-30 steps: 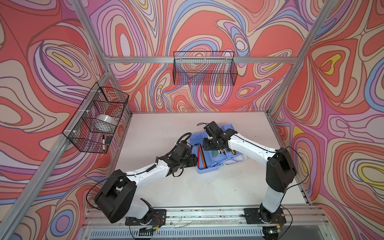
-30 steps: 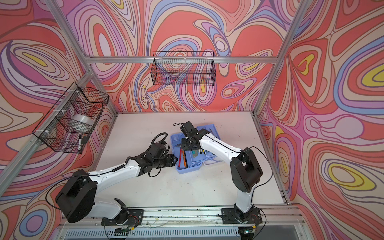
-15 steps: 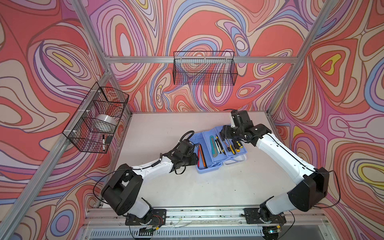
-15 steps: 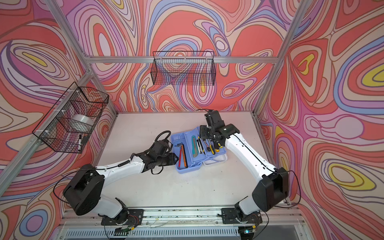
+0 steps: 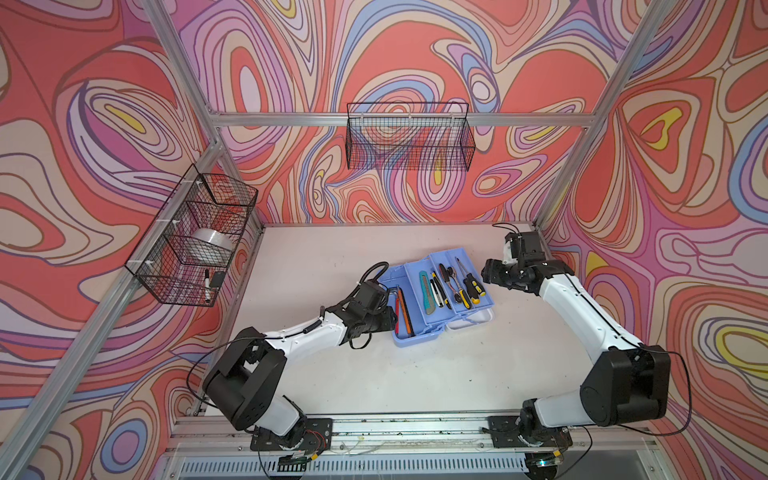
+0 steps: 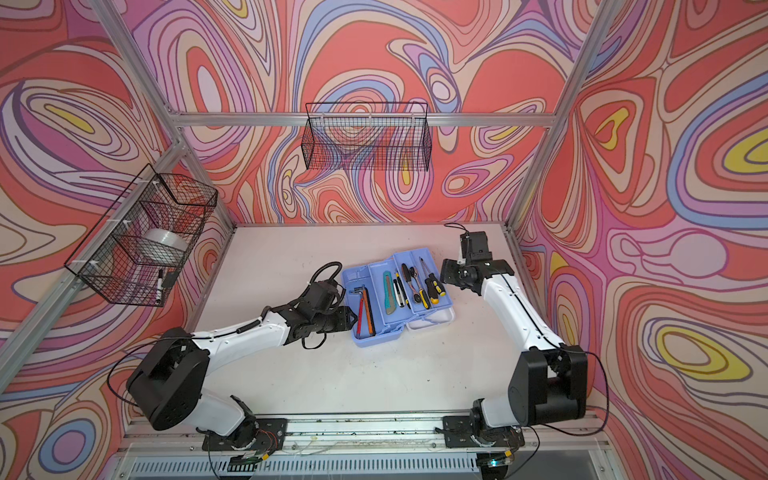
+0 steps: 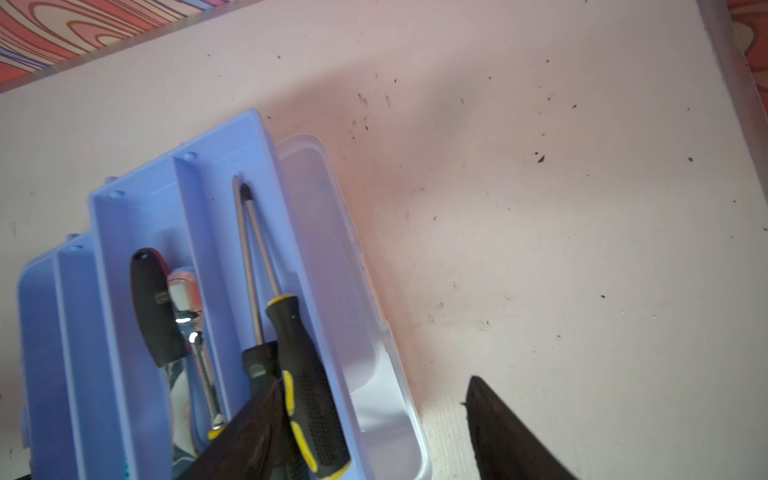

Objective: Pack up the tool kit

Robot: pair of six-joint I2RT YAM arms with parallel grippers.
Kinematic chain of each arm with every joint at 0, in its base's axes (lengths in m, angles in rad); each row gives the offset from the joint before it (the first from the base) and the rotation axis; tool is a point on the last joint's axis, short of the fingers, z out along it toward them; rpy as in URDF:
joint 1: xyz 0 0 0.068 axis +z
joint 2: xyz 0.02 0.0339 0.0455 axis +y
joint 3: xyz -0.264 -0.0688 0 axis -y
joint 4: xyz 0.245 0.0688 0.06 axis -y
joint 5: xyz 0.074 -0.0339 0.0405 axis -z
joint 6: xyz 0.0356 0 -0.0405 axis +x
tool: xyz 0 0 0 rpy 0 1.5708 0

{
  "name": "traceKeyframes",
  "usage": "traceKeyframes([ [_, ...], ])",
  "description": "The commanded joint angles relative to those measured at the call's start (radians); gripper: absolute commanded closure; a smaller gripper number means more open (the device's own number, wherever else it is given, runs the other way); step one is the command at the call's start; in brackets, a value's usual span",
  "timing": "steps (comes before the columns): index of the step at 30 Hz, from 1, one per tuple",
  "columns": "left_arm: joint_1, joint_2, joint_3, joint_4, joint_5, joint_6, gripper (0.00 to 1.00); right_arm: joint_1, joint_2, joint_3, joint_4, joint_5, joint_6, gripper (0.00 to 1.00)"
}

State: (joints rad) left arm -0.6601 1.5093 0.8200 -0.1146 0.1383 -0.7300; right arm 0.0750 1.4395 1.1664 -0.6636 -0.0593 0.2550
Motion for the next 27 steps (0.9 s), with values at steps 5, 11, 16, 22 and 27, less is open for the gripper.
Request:
traceKeyframes([
  [5,-0.001,0.025,0.041,-0.031,0.001,-0.005,0.53,-0.052,-0.019,-0.115,0.145,-0.203,-0.007,0.24],
  [11,-0.001,0.031,0.05,-0.034,0.001,-0.004,0.61,-0.075,-0.022,-0.153,0.197,-0.281,0.002,0.24],
  [16,-0.001,0.045,0.051,-0.031,0.003,-0.003,0.69,-0.081,-0.021,-0.191,0.241,-0.349,0.011,0.26],
  [22,-0.001,0.073,0.068,-0.033,0.009,0.004,0.74,-0.083,-0.024,-0.217,0.285,-0.408,0.029,0.28],
  [27,-0.001,0.089,0.072,-0.025,0.02,0.001,0.75,-0.083,-0.016,-0.21,0.31,-0.417,0.046,0.27],
])
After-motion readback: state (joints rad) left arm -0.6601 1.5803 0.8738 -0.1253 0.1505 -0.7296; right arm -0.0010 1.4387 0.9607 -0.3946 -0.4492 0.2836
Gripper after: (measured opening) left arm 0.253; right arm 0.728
